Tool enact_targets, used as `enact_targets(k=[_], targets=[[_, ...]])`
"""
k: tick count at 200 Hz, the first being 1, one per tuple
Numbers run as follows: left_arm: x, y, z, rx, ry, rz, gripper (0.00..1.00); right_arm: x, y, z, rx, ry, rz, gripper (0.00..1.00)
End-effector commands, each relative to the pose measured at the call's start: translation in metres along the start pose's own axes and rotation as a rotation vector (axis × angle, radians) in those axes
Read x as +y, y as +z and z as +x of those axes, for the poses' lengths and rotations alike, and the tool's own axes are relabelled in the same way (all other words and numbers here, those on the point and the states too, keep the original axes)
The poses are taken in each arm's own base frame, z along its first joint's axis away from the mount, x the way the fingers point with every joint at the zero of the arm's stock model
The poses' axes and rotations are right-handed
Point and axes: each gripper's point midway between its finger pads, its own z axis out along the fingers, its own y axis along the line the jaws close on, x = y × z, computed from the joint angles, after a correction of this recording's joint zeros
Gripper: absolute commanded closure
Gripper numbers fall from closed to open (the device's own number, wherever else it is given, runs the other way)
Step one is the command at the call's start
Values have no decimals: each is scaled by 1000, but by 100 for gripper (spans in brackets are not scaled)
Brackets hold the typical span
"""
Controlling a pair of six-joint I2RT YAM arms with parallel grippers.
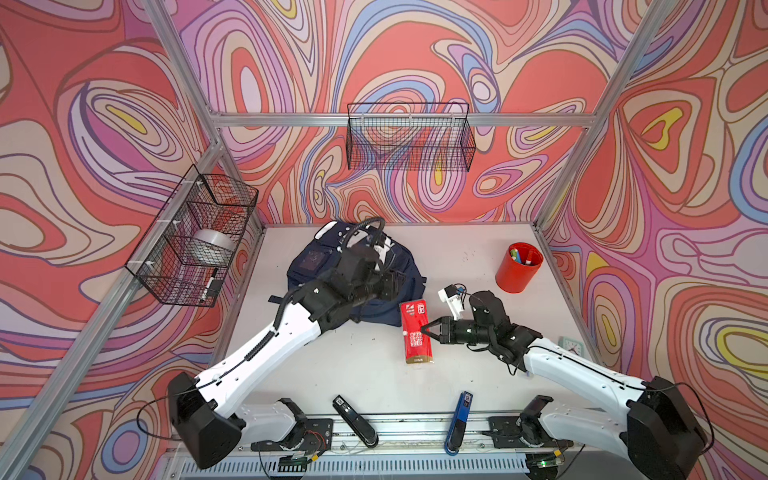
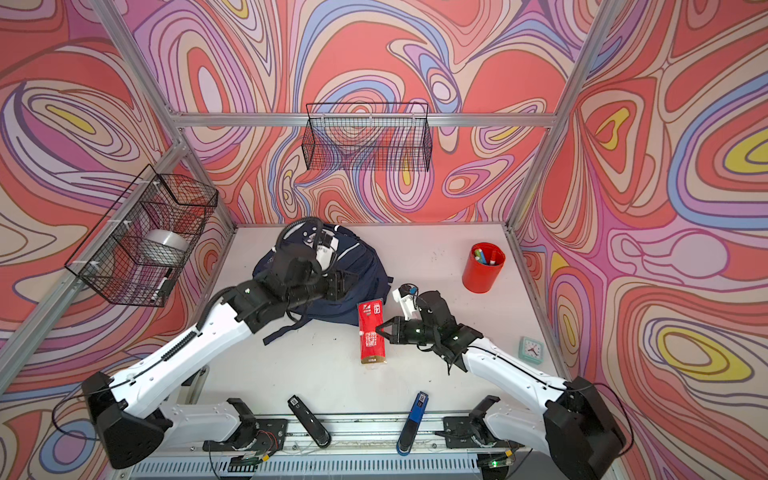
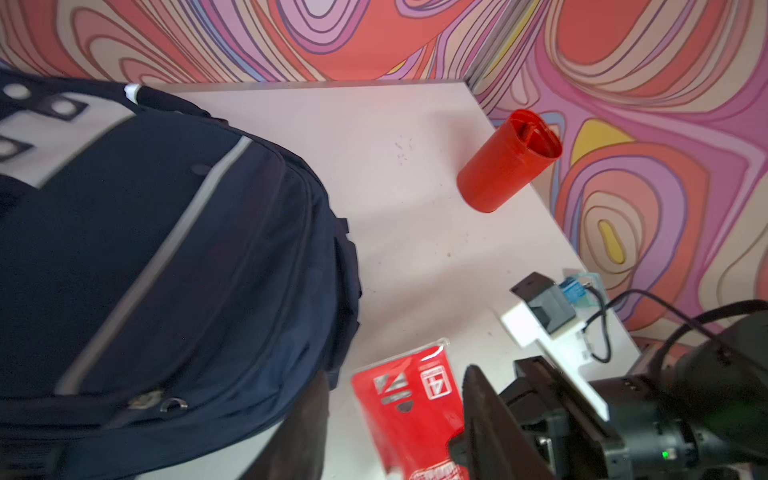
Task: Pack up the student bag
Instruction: 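Lift the red packet with the right gripper while the left opens the top pocket, then insert the red packet into the top pocket with right gripper while left holds it open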
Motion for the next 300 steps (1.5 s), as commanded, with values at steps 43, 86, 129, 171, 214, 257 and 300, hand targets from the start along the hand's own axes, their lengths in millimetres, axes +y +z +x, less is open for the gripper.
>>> enact_targets(k=[43, 86, 129, 171, 214, 257, 300], targets=[[90, 95, 14, 389, 392, -275, 31, -6, -24, -89, -147, 31, -7, 100], [120, 111, 15, 444, 460, -431, 32, -1, -28, -126, -207, 73, -63, 100], [139, 116, 21, 464, 532, -513, 41, 5, -22, -135, -200, 60, -99, 100], [127, 114, 5, 397, 498, -450, 100, 4, -11, -149, -215, 76, -134, 100], [128, 107, -8, 375, 450, -445, 100, 7, -1, -169, -224, 60, -157, 100], [118, 79, -42, 236, 294, -397, 100, 19, 15, -197, -276, 151, -224, 100], [125, 72, -56, 188, 246, -448, 100, 39, 69, -198, -247, 292, -276, 100]])
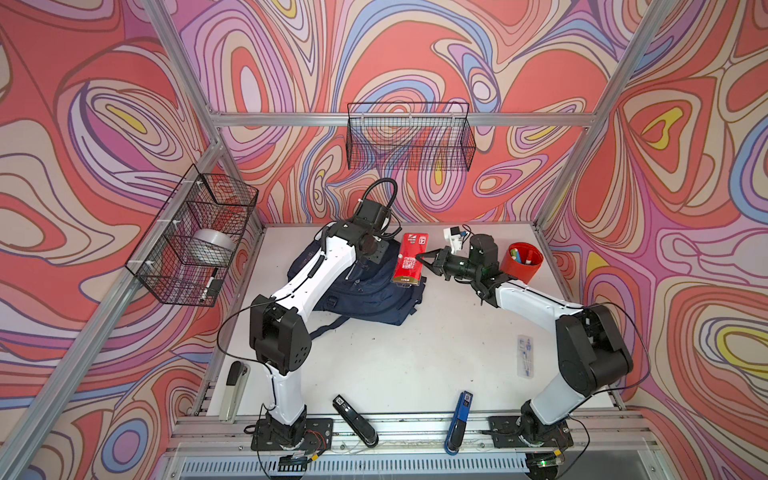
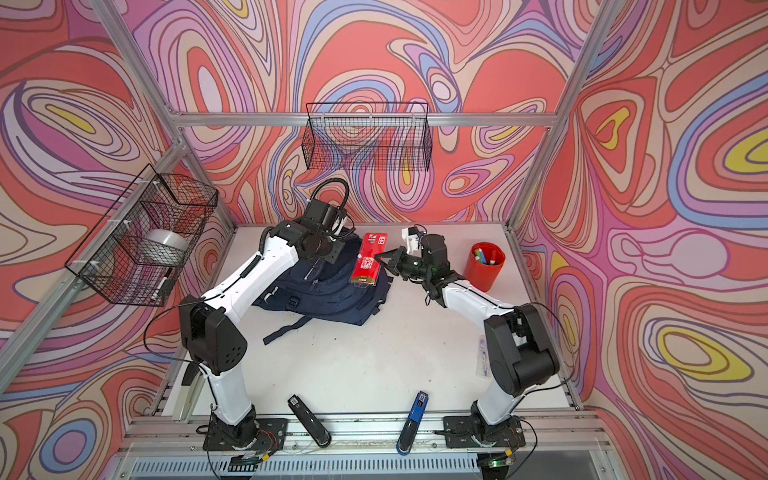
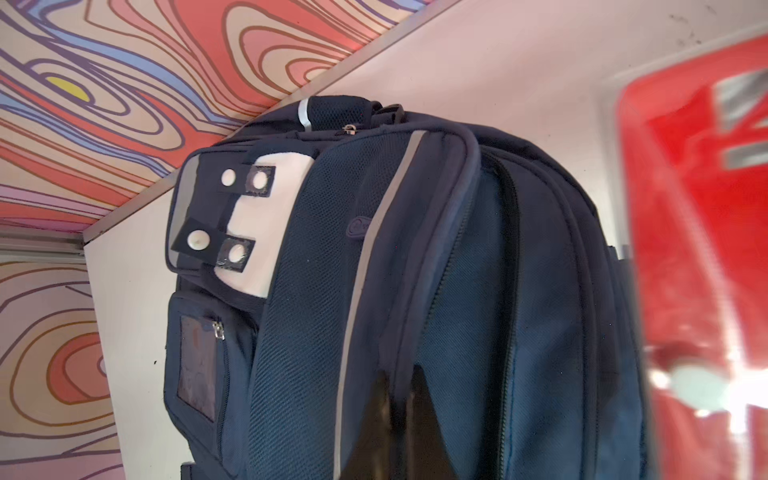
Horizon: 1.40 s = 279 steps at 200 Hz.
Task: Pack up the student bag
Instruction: 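Insert the red packet into the top pocket with right gripper while left holds it open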
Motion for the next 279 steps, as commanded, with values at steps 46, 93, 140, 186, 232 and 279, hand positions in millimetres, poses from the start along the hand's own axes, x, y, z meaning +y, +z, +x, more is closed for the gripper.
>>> enact_targets(k=[46, 93, 140, 186, 232, 279], targets=[[24, -34, -32, -117, -144, -59, 100, -22, 51, 3, -79, 288, -17, 100], [26, -43, -38, -145, -156, -54, 100, -32, 66, 16, -102, 393, -33, 100], [6, -40, -32, -135, -142, 32, 100, -17, 104, 14, -90, 304, 34, 100], [3, -47, -38, -158, -161, 62, 100, -44, 139, 27, -85, 257, 130, 100], [-2, -44, -36, -154, -190, 87, 100, -53, 162, 26, -110, 220, 158, 98], [-1, -40, -34, -152, -207, 85, 100, -42, 171, 34, -70, 164, 147, 83]])
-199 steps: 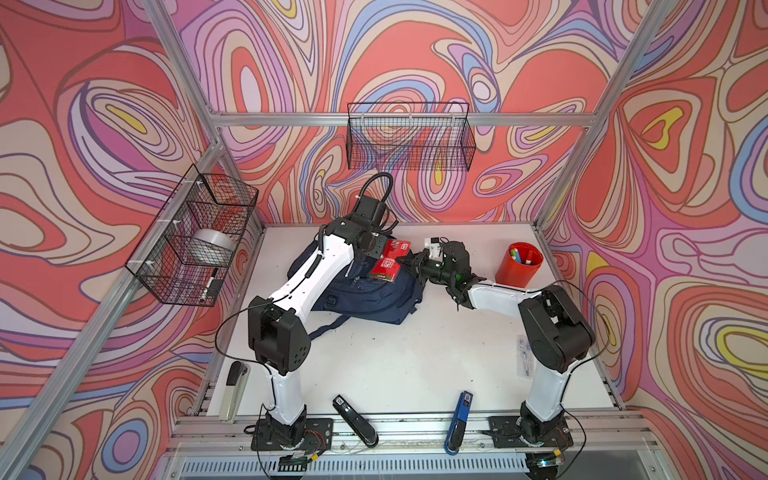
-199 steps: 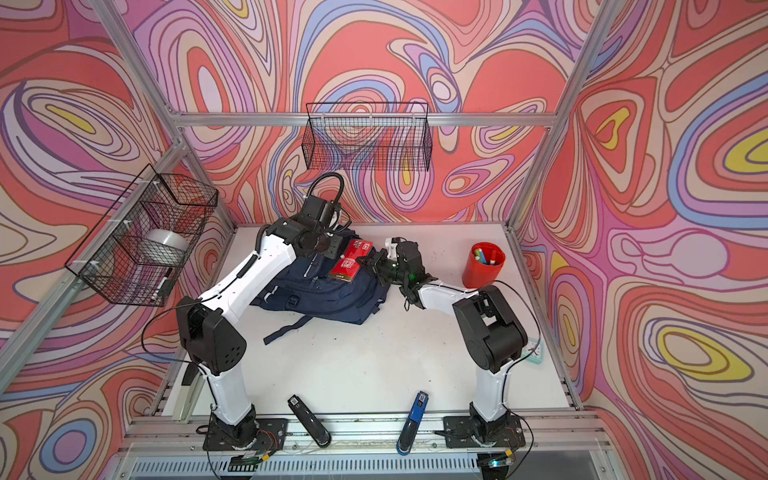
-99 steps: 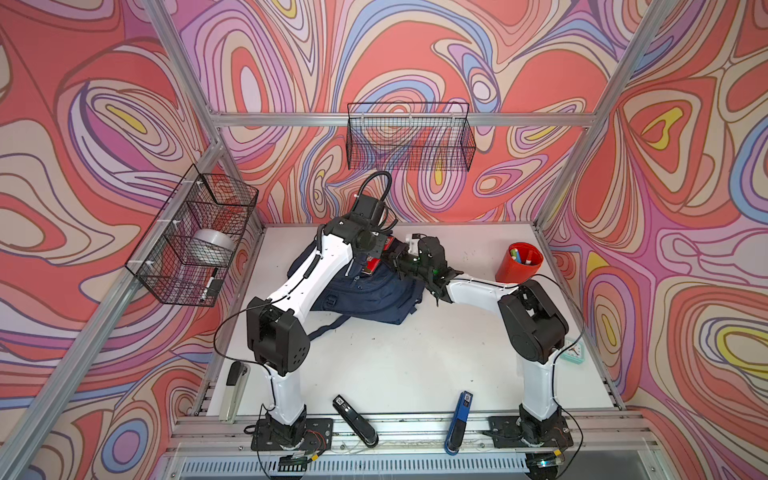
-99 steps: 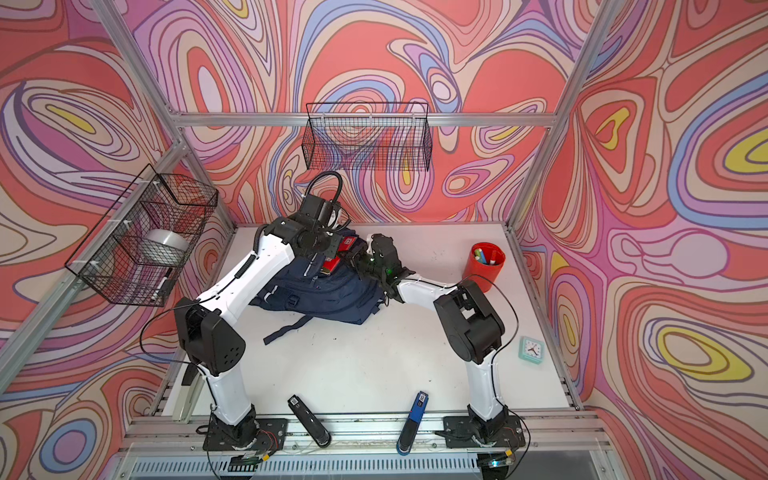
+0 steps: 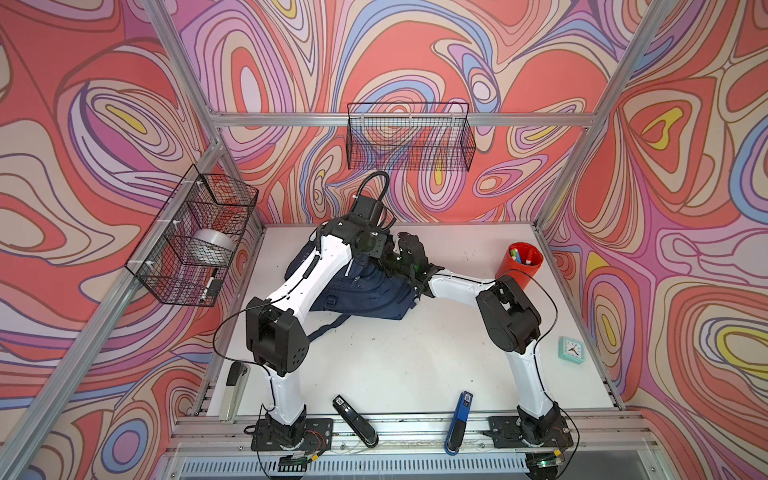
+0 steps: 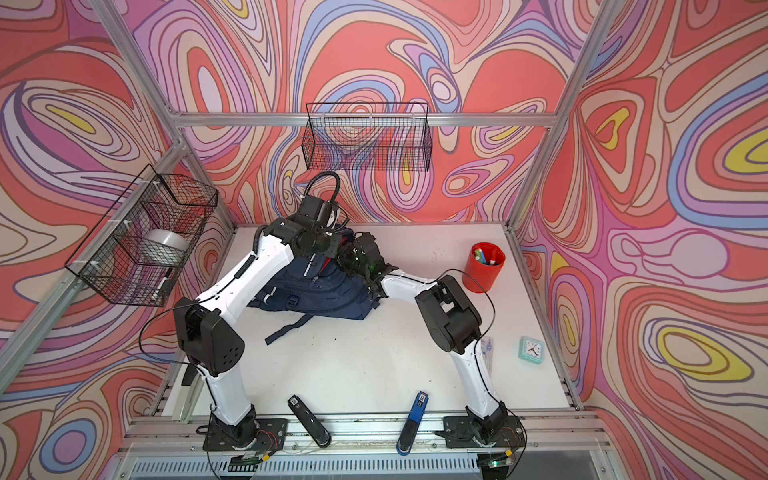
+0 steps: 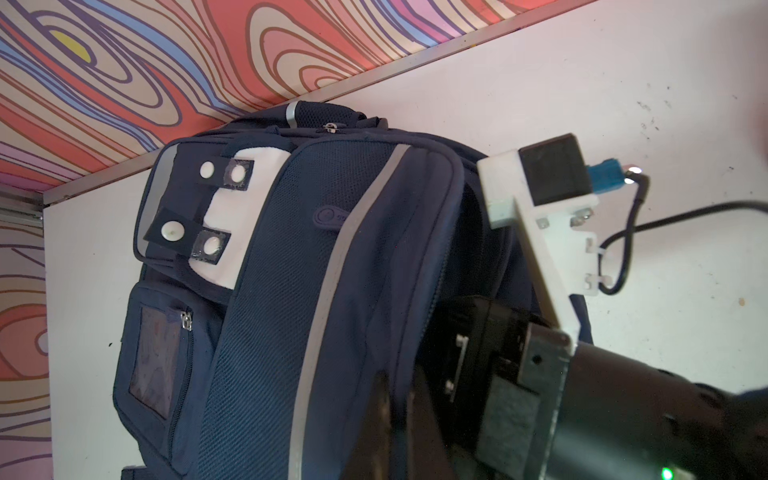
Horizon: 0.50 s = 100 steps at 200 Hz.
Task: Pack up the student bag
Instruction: 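Insert the red packet into the top pocket with right gripper while left holds it open, then release the red packet and withdraw the right gripper from the pocket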
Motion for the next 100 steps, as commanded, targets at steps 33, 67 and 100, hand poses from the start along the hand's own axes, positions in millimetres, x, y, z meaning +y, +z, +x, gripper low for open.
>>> enact_targets(k=[33, 67, 100], targets=[[-1, -31, -24, -125, -76, 35, 100, -15, -24, 20, 45, -136, 119, 45], [5, -28, -20, -112, -88, 24, 100, -9, -64, 26, 95, -291, 213, 40], [5, -31, -18, -124, -116, 41, 97, 1, -105, 28, 96, -391, 285, 38]])
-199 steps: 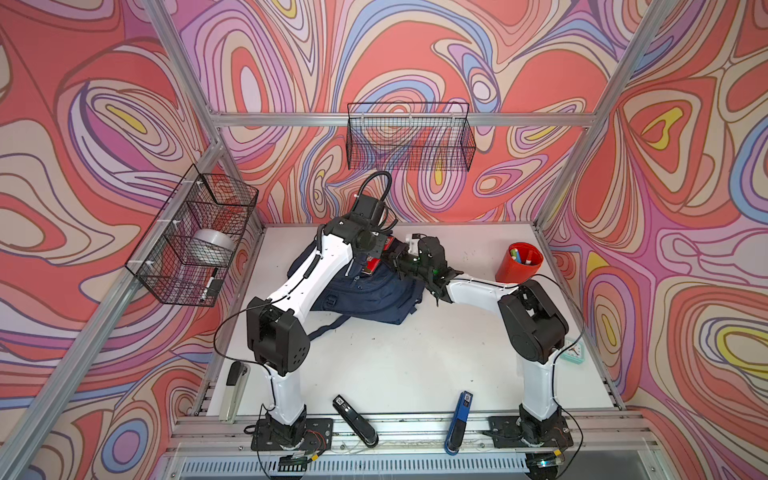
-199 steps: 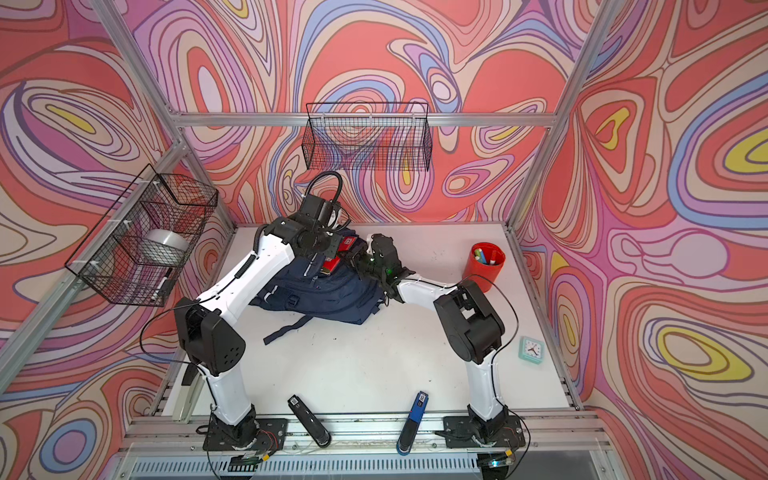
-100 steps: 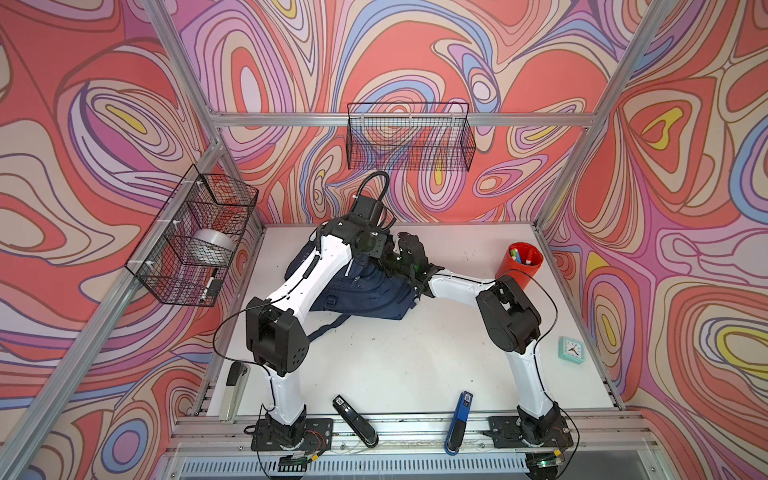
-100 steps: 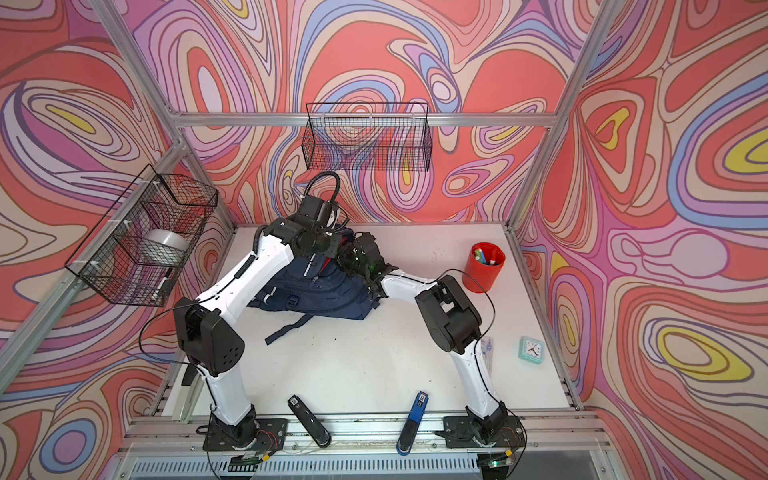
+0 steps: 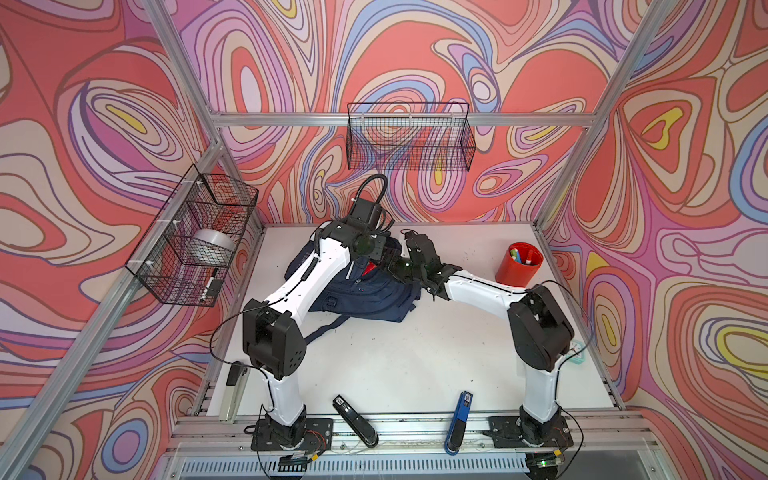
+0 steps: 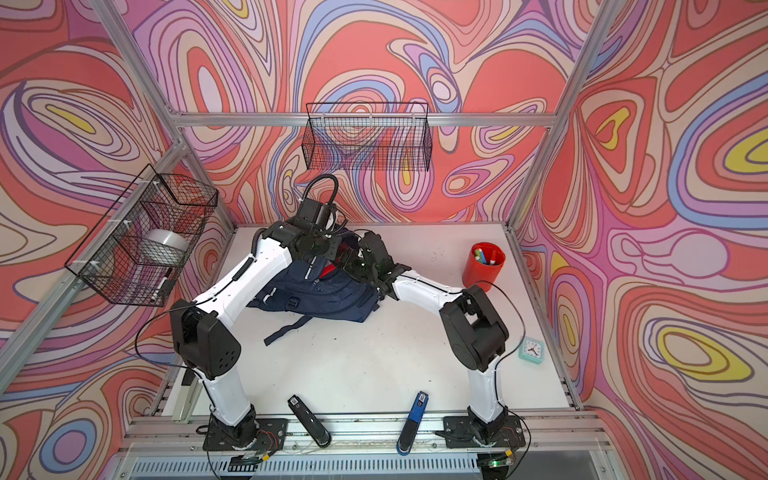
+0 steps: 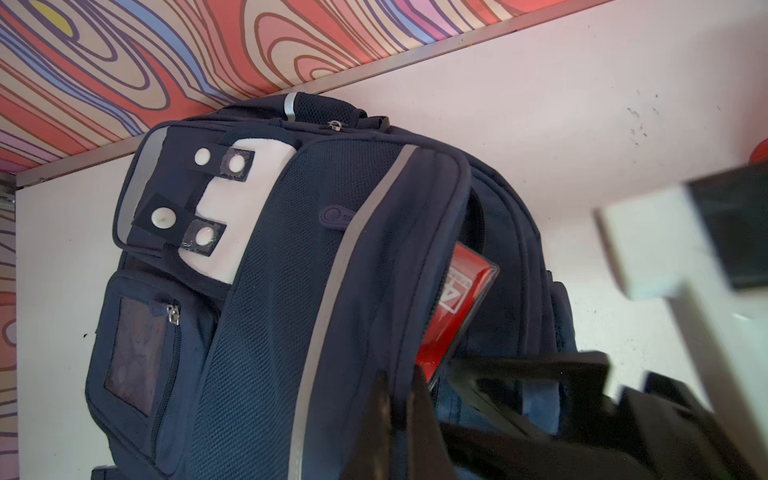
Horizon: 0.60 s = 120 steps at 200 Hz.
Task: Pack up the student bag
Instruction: 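Release the red packet and withdraw the right gripper from the pocket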
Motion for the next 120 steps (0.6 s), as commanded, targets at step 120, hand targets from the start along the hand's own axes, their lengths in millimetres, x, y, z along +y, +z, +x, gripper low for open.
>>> enact_targets(k=[120], targets=[[33, -38, 3, -65, -309, 143, 73, -11, -57, -30, 2, -332, 157, 63]])
